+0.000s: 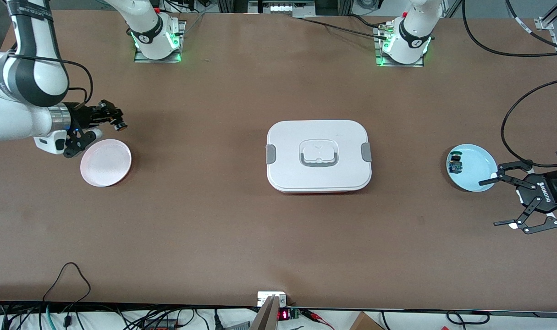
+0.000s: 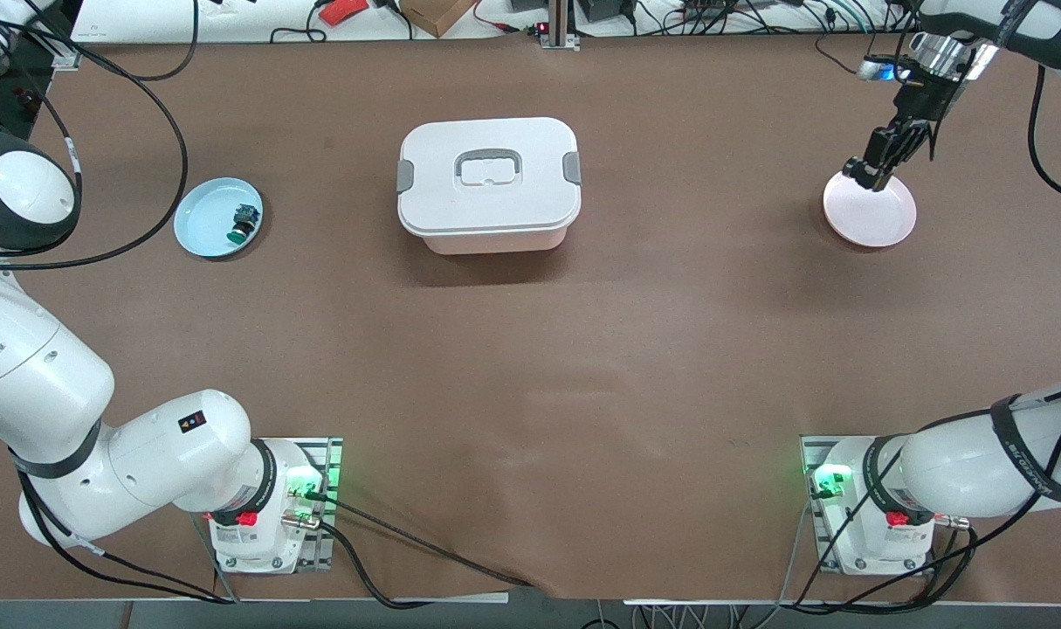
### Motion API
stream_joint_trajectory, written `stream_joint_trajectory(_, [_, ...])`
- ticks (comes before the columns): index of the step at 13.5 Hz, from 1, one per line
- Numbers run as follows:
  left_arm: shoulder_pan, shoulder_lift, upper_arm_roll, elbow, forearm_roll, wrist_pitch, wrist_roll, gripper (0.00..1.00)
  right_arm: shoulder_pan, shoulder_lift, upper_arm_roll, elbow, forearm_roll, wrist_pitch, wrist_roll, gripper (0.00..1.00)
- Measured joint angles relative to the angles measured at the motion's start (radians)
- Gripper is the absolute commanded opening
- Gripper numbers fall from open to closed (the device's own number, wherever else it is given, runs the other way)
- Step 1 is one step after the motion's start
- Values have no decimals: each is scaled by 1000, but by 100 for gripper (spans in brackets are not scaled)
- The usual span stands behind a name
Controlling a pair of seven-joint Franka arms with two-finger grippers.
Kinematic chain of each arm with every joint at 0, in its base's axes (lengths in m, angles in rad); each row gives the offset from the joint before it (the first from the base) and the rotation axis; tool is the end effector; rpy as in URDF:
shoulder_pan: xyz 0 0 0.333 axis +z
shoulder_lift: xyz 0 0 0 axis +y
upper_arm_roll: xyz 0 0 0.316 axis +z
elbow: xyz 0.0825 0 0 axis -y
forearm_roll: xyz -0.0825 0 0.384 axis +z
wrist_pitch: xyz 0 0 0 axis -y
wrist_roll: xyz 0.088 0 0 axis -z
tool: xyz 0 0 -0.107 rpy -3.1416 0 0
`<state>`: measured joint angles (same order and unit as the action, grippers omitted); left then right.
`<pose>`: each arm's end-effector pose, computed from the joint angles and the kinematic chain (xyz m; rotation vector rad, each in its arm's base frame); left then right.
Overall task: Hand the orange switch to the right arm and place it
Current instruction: 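Carry the switch with the right gripper over the white plate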
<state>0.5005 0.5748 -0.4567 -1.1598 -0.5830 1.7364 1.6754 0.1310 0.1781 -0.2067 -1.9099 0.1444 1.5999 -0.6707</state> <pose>0.7123 0.0731 0.5216 1.8647 -1.6899 0.8830 0.5395 -0.0225 0.3778 -2.7040 -0.7620 0.5901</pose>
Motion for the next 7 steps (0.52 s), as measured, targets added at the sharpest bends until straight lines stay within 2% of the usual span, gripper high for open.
stream_joint_trajectory(1, [-61, -56, 61, 6, 55, -3, -68, 100, 3, 1, 0, -2, -53, 38, -54, 0])
stream_joint_trajectory(2, [-151, -128, 166, -3, 88, -16, -170, 100, 7, 3, 1, -7, -100, 86, -113, 0])
stream_joint_trajectory(4, [-326, -273, 373, -77, 125, -33, -394, 100, 11, 9, 1, -29, -184, 185, -214, 0])
stream_joint_trajectory(5, [-384, -335, 445, -133, 166, -34, -514, 100, 11, 11, 1, -43, -223, 231, -251, 0])
stream_joint_trajectory(7, [-440, -435, 504, -249, 319, -34, -788, 100, 10, 13, 0, -82, -285, 329, -323, 0])
